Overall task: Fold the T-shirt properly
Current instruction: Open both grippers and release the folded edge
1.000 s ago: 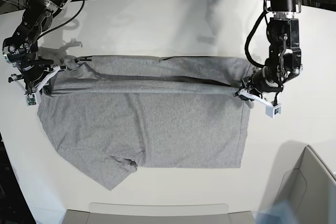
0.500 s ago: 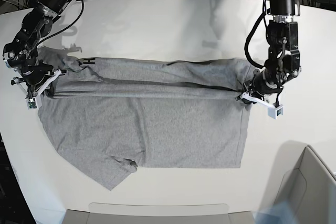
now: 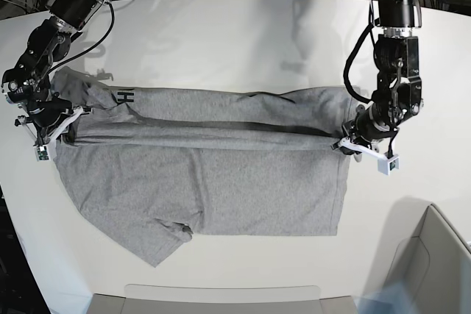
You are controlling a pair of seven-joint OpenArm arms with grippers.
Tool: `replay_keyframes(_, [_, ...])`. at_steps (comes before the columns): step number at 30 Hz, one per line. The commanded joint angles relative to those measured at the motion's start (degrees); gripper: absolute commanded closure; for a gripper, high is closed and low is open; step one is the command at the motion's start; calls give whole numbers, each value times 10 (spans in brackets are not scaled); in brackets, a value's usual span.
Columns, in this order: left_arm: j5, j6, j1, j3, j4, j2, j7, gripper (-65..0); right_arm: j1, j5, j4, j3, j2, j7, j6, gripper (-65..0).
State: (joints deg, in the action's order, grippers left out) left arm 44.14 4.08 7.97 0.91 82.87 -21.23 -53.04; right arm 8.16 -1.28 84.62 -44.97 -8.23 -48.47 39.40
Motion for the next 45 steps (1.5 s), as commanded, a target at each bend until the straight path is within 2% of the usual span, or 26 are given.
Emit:
replay_keyframes(1, [-5,5,25,-18,-6,-8,15,0,13,0,4,-2,-11,11,6,0])
replay_keyframes(6, [-5,5,41,-52,-45,-9,14,0,13,-3,-4,-2,-11,11,6,0])
replay_keyframes(7, [-5,5,40,-52,-44,-9,15,-25,13,-3,-2,-2,-11,11,6,0])
replay_keyframes(9, [-5,5,39,-52,-42,-9,11,-95,13,-3,2,-2,-11,11,6,-56])
replay_keyframes(11, [-5,6,39,-52,-33,-9,9,-136,14,-4,2,-3,-12,12,6,-119])
replay_keyframes(13, [-5,6,39,-52,-20,-9,7,-141,14,-16,11,-6,-25,12,6,-167])
replay_keyframes(15, [-5,6,39,-51,-12,-11,4,-142,11,-54,17,-13,-31,12,6,-185])
replay_keyframes(18, [-5,6,43,-47,-8,-11,-31,-143,9,-116,21,-34,-46,11,6,-183])
replay_keyframes(21, [-5,6,44,-46,-8,-11,-57,-142,12,-139,20,-47,-59,11,6,-183])
replay_keyframes(26, [-4,5,40,-46,8,-11,-58,-140,14,-140,21,-50,-73,11,6,-183])
replay_keyframes(30, [-4,6,-4,-28,113,-13,-63,-140,2,-138,22,-115,-79,4,6,-183])
replay_keyframes(34, [-4,6,-65,19,211,-11,-64,-140,-45,-140,22,-154,-82,-34,6,-183])
replay_keyframes(38, [-4,6,-99,26,232,-12,-64,-140,-103,-145,19,-154,-81,-44,6,-187])
replay_keyframes(43, [-4,5,-115,23,231,-10,-63,-140,-149,-230,1,-150,-83,-43,6,-187])
replay_keyframes(45, [-4,5,-118,22,231,-10,-63,-140,-147,-238,-28,-150,-84,-43,6,-187])
